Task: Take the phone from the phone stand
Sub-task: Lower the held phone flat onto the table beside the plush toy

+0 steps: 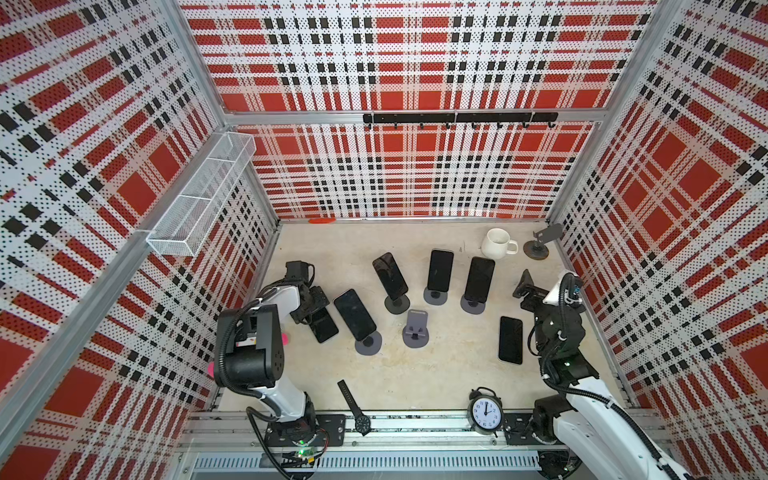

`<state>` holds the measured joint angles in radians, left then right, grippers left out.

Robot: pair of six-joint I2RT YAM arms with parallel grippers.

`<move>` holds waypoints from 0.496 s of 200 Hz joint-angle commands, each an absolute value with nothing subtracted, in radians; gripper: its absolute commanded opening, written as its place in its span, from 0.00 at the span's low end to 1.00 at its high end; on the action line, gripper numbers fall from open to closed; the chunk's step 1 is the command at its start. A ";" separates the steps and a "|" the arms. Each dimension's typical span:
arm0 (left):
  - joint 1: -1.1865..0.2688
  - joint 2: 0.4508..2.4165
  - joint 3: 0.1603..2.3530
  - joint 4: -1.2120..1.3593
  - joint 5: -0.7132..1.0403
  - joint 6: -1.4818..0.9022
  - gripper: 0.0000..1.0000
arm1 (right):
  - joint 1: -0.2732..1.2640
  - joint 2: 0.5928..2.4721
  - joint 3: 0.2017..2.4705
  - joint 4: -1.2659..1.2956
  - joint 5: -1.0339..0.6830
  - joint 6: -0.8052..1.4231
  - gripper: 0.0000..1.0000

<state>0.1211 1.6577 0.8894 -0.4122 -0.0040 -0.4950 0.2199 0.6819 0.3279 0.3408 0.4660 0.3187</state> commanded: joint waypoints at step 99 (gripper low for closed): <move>0.106 1.724 0.857 -0.443 0.000 -0.520 0.66 | 0.225 0.664 0.310 0.347 0.470 0.314 1.00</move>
